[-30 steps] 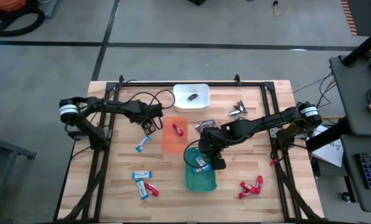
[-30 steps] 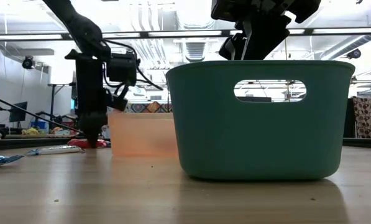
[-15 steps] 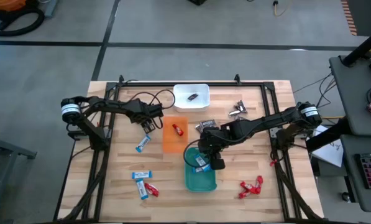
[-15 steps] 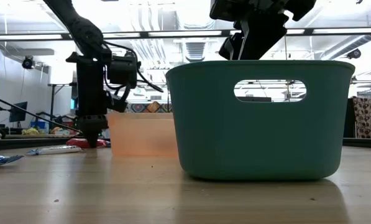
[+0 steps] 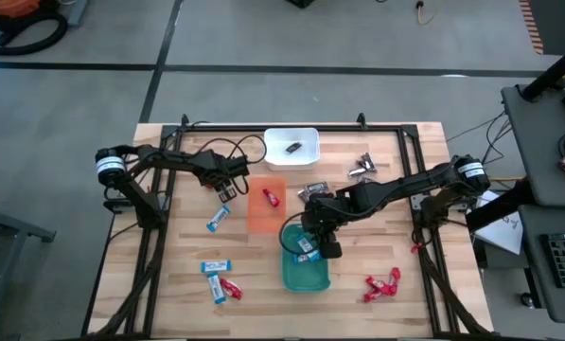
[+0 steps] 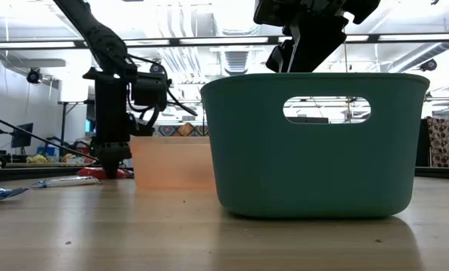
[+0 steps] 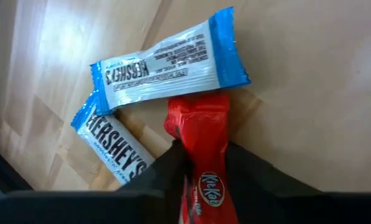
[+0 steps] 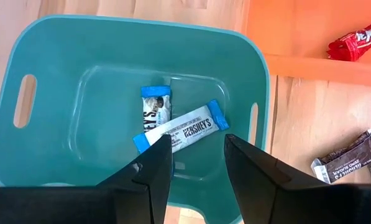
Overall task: Sort candy
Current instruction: Put the red chocolate bar into the orange bin
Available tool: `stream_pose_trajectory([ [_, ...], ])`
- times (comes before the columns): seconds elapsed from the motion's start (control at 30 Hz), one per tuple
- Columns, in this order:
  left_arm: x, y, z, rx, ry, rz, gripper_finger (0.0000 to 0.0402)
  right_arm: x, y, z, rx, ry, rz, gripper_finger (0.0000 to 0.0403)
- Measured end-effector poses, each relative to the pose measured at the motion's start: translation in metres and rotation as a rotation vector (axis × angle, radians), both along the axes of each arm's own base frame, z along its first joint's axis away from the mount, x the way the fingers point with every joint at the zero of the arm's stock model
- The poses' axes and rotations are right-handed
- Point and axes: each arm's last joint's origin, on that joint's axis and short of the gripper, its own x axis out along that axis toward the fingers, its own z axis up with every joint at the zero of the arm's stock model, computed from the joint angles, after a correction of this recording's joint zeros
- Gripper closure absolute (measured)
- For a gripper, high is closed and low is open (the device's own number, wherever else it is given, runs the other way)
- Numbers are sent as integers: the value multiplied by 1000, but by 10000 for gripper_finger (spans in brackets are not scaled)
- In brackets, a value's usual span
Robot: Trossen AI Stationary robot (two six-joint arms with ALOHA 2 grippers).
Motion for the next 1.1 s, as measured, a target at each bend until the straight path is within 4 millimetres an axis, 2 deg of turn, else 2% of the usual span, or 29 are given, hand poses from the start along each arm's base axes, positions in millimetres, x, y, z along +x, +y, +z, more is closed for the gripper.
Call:
stream_pose_trajectory([
  [0.1, 0, 0, 0, -7, -4, -1, 370, 0, 0, 0, 0, 0, 0, 258],
  [0.17, 0, 0, 0, -20, -10, -1, 390, 0, 0, 0, 0, 0, 0, 257],
  [0.4, -1, -3, 8, -56, -31, -5, 395, 0, 0, 0, 0, 0, 0, 264],
  [0.7, 1, -14, 55, -27, -141, -70, 400, 0, 0, 0, 0, 0, 0, 263],
  [0.87, 0, -34, 88, -102, -329, -201, 401, 0, 0, 0, 0, 0, 0, 264],
  [1.1, 9, -72, 127, -112, -669, -444, 401, -7, -1, 0, -1, 59, -13, 271],
])
